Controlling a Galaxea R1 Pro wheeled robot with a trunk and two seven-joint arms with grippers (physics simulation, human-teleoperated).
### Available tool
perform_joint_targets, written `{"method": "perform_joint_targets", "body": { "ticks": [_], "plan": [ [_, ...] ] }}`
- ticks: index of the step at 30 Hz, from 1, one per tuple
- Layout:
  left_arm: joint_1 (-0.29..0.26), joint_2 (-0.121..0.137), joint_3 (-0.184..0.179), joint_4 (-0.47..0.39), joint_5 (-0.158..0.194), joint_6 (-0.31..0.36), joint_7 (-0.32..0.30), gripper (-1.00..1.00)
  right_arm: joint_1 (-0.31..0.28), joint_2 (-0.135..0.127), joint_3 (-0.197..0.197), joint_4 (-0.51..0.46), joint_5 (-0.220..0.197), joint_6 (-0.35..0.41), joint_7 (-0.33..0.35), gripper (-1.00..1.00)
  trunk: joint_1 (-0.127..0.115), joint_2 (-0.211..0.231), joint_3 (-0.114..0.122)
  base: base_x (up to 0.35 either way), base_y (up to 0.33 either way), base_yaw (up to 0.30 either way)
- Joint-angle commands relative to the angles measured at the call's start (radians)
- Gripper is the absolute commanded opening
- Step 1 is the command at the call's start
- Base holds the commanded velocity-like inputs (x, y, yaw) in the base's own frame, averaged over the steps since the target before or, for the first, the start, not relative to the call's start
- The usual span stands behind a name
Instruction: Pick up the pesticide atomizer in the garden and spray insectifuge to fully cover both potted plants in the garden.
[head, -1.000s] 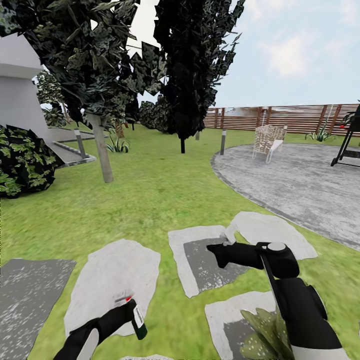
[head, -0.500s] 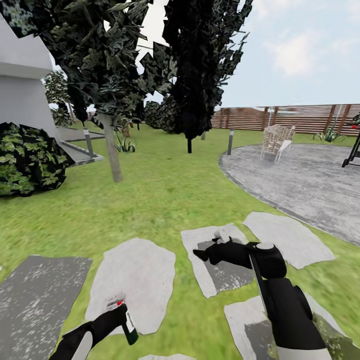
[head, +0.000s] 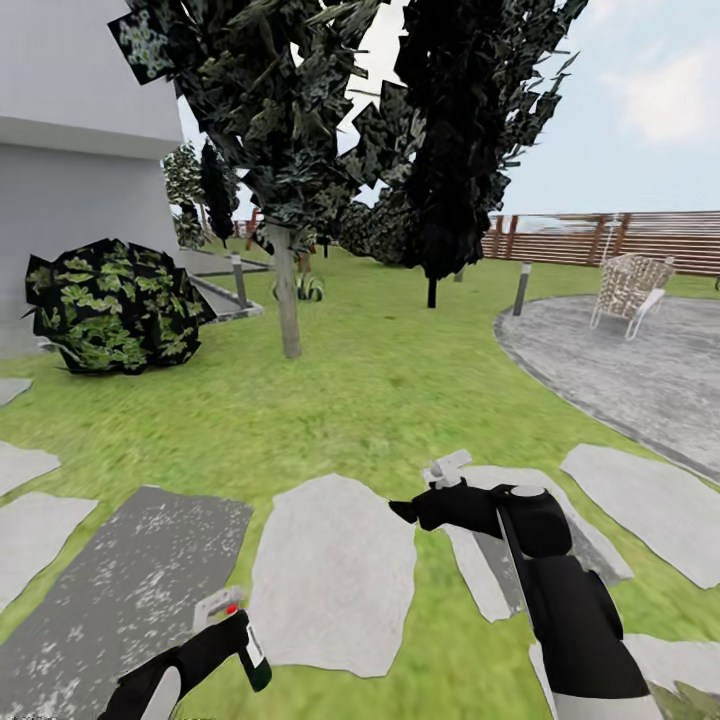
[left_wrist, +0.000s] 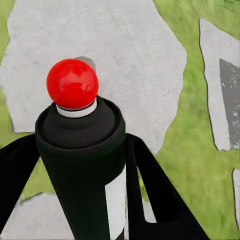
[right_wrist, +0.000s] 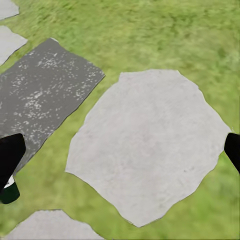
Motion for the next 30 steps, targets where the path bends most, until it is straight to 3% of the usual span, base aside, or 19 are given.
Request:
{"method": "perform_joint_targets", "body": {
  "ticks": [1, 3, 4, 10, 17, 25, 30],
  "plan": [
    [0.0, 0.001, 0.005, 0.0, 0.011, 0.006, 0.012, -1.0, 0.0, 0.0, 0.0, -0.002, 0.009, 0.002, 0.011, 1.0, 0.0, 0.0, -0.002, 0.141, 0.313, 0.276],
    [0.0, 0.001, 0.005, -0.001, 0.013, 0.004, 0.036, -1.0, 0.0, 0.0, 0.0, -0.003, 0.009, 0.002, 0.011, 1.0, 0.0, 0.0, -0.004, 0.142, 0.313, 0.275],
    [0.009, 0.0, 0.005, -0.011, 0.017, -0.027, 0.066, -1.0, 0.001, 0.0, 0.001, -0.002, 0.01, 0.003, 0.01, 1.0, 0.0, 0.0, -0.004, 0.147, 0.31, 0.275],
    [0.064, 0.002, 0.006, -0.097, 0.02, -0.085, 0.081, -1.0, 0.001, 0.001, 0.001, -0.001, 0.011, 0.006, 0.011, 1.0, 0.0, 0.0, -0.009, 0.17, 0.293, 0.275],
    [0.075, 0.002, 0.007, -0.12, 0.019, -0.092, 0.085, -1.0, 0.001, 0.001, 0.004, -0.003, 0.011, 0.008, 0.011, 1.0, 0.0, 0.0, -0.014, 0.19, 0.279, 0.28],
    [0.075, 0.002, 0.007, -0.121, 0.018, -0.093, 0.088, -1.0, 0.002, -0.001, 0.036, -0.007, 0.01, 0.008, 0.011, 1.0, 0.0, 0.0, -0.014, 0.192, 0.277, 0.297],
    [0.075, -0.003, 0.035, -0.12, 0.02, -0.095, 0.125, -1.0, 0.002, -0.003, 0.036, -0.007, 0.009, 0.008, 0.012, 1.0, 0.0, 0.0, -0.014, 0.205, 0.258, 0.299]
  ]
}}
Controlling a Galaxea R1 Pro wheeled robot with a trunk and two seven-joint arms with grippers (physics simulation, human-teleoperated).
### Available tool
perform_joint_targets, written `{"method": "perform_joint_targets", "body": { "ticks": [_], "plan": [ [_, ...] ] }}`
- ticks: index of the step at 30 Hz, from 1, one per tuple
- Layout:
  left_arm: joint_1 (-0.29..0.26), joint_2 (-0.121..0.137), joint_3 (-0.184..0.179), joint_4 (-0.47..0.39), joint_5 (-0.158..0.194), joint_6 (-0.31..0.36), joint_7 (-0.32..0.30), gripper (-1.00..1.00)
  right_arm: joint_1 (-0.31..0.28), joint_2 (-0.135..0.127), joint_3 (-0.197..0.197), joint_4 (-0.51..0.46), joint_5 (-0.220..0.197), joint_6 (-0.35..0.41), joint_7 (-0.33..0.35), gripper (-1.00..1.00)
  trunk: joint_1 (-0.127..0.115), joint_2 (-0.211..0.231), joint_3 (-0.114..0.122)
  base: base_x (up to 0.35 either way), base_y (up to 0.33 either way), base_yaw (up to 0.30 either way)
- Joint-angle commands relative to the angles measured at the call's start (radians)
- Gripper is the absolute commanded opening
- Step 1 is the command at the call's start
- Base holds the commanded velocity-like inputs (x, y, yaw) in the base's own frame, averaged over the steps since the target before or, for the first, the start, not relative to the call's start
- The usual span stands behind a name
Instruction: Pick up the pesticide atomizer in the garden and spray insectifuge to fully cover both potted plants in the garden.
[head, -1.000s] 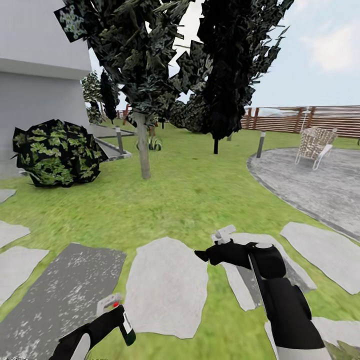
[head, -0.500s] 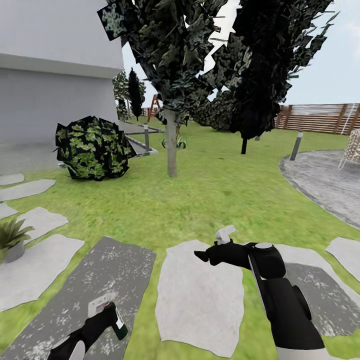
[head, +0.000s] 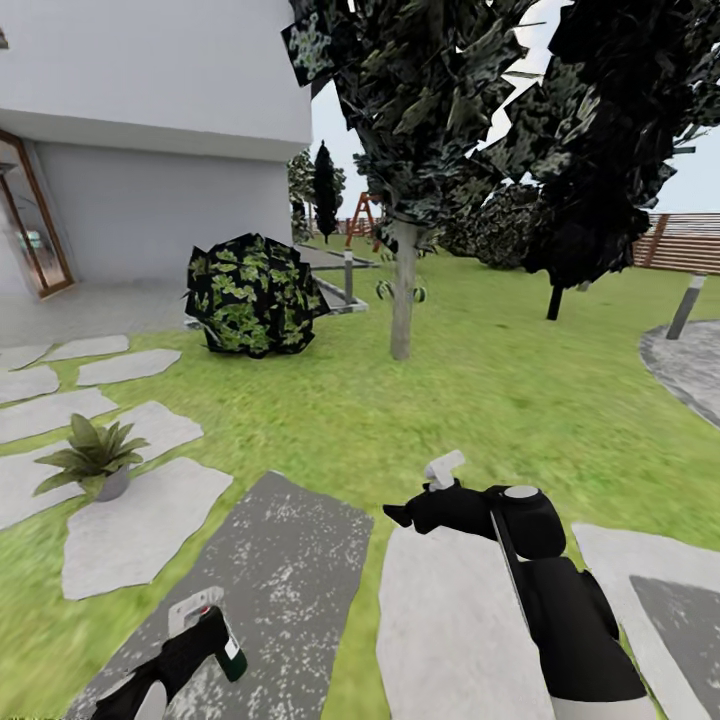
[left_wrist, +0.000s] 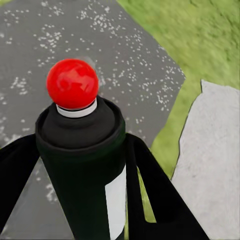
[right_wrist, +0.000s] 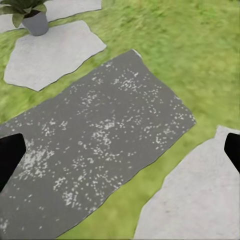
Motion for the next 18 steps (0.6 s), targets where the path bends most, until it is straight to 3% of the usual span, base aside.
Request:
{"method": "perform_joint_targets", "body": {
  "ticks": [1, 16, 17, 18],
  "plan": [
    [-0.001, -0.004, 0.004, -0.002, 0.01, -0.007, -0.008, -1.0, -0.001, 0.0, -0.001, -0.001, 0.01, 0.004, 0.009, 1.0, 0.0, 0.0, -0.001, 0.247, 0.21, 0.299],
    [0.004, -0.005, -0.011, -0.008, -0.002, 0.004, -0.005, -1.0, 0.0, -0.004, 0.004, -0.001, 0.006, 0.004, 0.016, 1.0, 0.0, 0.0, -0.003, 0.267, 0.201, 0.272],
    [0.004, -0.003, -0.073, -0.008, 0.001, 0.004, -0.003, -1.0, 0.001, -0.007, 0.005, -0.001, 0.005, 0.001, 0.019, 1.0, 0.0, 0.0, -0.003, 0.259, 0.207, 0.026],
    [0.02, 0.006, -0.105, -0.16, 0.009, 0.076, -0.008, -1.0, 0.007, -0.004, 0.01, -0.006, -0.006, 0.0, 0.045, 1.0, 0.0, 0.0, -0.003, 0.253, 0.213, 0.002]
  ]
}}
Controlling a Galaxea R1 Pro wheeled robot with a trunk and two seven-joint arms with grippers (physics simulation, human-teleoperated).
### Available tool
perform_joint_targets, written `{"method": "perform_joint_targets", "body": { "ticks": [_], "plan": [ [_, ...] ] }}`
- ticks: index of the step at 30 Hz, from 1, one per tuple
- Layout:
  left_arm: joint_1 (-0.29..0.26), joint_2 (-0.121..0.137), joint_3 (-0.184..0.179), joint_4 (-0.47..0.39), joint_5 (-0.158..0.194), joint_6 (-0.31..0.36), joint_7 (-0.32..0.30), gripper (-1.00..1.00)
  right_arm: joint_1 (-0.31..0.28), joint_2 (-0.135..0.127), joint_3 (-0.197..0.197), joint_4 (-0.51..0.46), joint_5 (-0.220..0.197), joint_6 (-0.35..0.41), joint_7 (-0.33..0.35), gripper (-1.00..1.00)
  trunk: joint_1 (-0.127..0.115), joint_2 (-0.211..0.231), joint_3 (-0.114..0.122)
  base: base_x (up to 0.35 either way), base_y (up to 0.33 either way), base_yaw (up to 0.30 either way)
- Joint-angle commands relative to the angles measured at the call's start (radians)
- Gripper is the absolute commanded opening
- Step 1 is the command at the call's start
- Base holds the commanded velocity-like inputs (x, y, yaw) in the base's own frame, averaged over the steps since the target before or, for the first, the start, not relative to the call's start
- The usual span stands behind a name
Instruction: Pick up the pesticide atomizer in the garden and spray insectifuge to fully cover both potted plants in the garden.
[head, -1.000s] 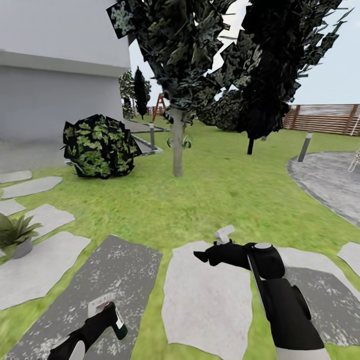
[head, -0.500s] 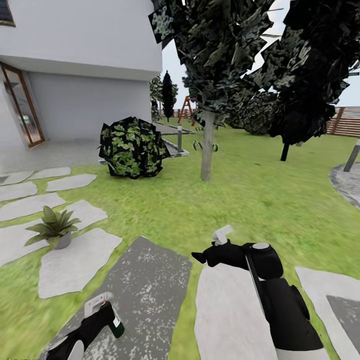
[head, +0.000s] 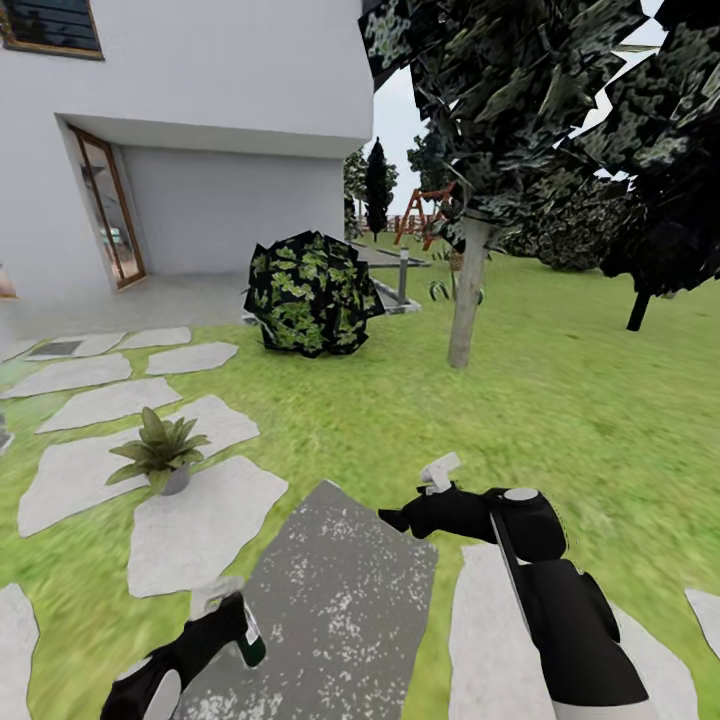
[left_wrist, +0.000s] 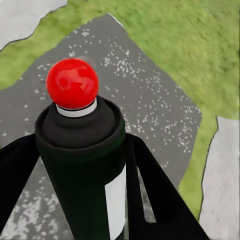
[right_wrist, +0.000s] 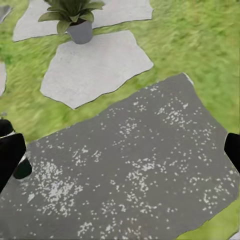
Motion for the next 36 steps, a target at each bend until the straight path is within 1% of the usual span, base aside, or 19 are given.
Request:
{"method": "perform_joint_targets", "body": {
  "ticks": [1, 3, 6, 9, 11, 17, 21, 24, 27, 36],
  "plan": [
    [0.008, 0.0, -0.002, -0.05, 0.007, 0.021, -0.006, -1.0, 0.003, 0.0, 0.002, -0.002, 0.01, 0.002, 0.036, 1.0, 0.0, 0.0, -0.001, 0.252, 0.214, 0.001],
    [0.019, 0.002, -0.004, -0.067, 0.008, 0.032, -0.008, -1.0, 0.007, -0.002, 0.0, -0.002, 0.01, 0.0, 0.1, 1.0, 0.0, 0.0, -0.001, 0.251, 0.215, 0.001],
    [0.029, 0.001, -0.002, -0.076, 0.006, 0.04, -0.002, -1.0, 0.01, -0.003, -0.005, -0.002, 0.011, -0.002, 0.147, 1.0, 0.0, 0.0, -0.001, 0.217, 0.19, 0.079],
    [0.03, -0.007, -0.002, -0.091, 0.008, 0.062, 0.0, -1.0, 0.01, -0.002, -0.002, -0.002, 0.01, -0.001, 0.152, 1.0, 0.0, 0.0, -0.001, 0.073, 0.069, 0.211],
    [0.03, -0.003, 0.002, -0.087, 0.007, 0.074, 0.002, -1.0, 0.01, -0.001, 0.0, -0.002, 0.011, 0.0, 0.153, 1.0, 0.0, 0.0, -0.001, 0.025, 0.024, 0.231],
    [0.03, -0.009, 0.002, -0.09, -0.004, 0.083, 0.006, -1.0, 0.01, 0.0, 0.0, -0.002, 0.011, 0.002, 0.154, 1.0, 0.023, -0.042, -0.02, 0.006, 0.006, 0.075],
    [0.03, -0.01, 0.001, -0.096, 0.0, 0.084, 0.039, -1.0, 0.01, 0.0, 0.0, -0.002, 0.011, 0.002, 0.154, 1.0, 0.039, -0.07, -0.032, 0.001, 0.001, 0.009],
    [0.034, -0.01, -0.001, -0.113, 0.005, 0.085, 0.057, -1.0, 0.01, -0.003, -0.003, -0.002, 0.012, 0.002, 0.154, 1.0, 0.039, -0.07, -0.032, 0.0, 0.0, 0.002],
    [0.035, -0.01, -0.002, -0.12, 0.006, 0.085, 0.06, -1.0, 0.01, -0.003, -0.002, -0.002, 0.012, 0.001, 0.154, 1.0, 0.039, -0.07, -0.032, 0.0, 0.0, 0.0],
    [0.046, -0.011, -0.001, -0.122, -0.001, 0.085, 0.064, -1.0, 0.01, -0.003, -0.004, -0.001, 0.012, 0.001, 0.154, 1.0, 0.073, -0.133, -0.061, 0.0, 0.0, 0.0]
  ]
}}
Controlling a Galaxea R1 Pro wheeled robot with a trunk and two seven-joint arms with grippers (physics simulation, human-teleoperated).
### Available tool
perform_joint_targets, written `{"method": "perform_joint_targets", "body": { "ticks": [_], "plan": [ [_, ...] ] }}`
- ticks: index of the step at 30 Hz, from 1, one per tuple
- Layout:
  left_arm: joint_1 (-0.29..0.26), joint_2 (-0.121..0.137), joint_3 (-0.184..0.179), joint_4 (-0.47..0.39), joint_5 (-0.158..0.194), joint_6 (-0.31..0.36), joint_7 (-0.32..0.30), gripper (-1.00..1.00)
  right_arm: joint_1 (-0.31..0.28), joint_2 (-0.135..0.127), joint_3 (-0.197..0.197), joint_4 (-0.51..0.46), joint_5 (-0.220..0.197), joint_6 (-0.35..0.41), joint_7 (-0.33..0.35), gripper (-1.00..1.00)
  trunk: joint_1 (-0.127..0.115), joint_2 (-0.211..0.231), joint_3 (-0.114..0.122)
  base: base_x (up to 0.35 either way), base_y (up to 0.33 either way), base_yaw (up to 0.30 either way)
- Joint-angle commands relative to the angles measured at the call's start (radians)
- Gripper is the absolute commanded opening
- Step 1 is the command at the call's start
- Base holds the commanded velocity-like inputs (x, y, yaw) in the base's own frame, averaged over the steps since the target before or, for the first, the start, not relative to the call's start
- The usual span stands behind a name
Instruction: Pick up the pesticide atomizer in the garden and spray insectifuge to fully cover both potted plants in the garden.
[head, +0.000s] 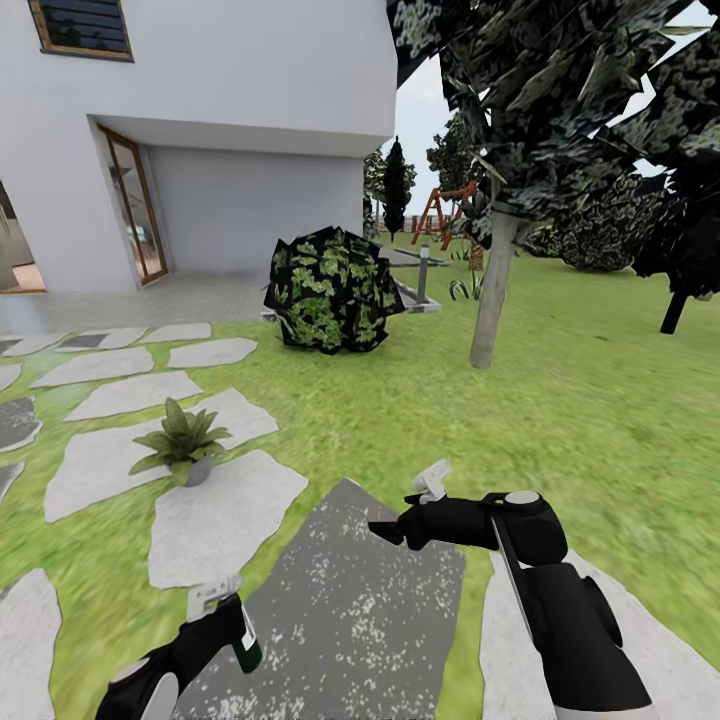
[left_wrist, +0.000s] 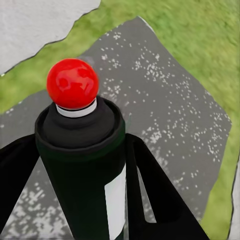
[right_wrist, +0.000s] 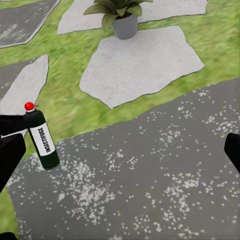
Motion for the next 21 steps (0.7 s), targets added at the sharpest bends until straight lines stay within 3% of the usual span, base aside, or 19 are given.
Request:
{"method": "perform_joint_targets", "body": {
  "ticks": [1, 9, 18, 21],
  "plan": [
    [0.0, 0.0, 0.001, -0.001, 0.004, 0.006, -0.003, -1.0, -0.001, 0.001, 0.0, -0.001, 0.01, 0.004, 0.01, 1.0, 0.004, -0.008, -0.004, 0.0, 0.0, 0.0],
    [0.003, -0.001, 0.001, -0.001, 0.01, 0.007, -0.002, -1.0, -0.001, 0.0, -0.008, -0.001, 0.01, 0.005, 0.01, 1.0, 0.034, -0.064, -0.029, 0.0, 0.0, 0.046],
    [0.004, 0.0, 0.0, 0.002, 0.009, 0.007, -0.002, -1.0, -0.001, 0.0, 0.001, -0.001, 0.01, 0.004, 0.011, 1.0, 0.038, -0.066, -0.063, 0.0, 0.0, 0.209],
    [0.004, 0.0, -0.002, 0.006, 0.011, 0.006, -0.002, -1.0, -0.001, 0.0, -0.001, -0.001, 0.01, 0.003, 0.011, 1.0, 0.038, -0.066, -0.063, 0.0, 0.0, 0.096]
  ]
}}
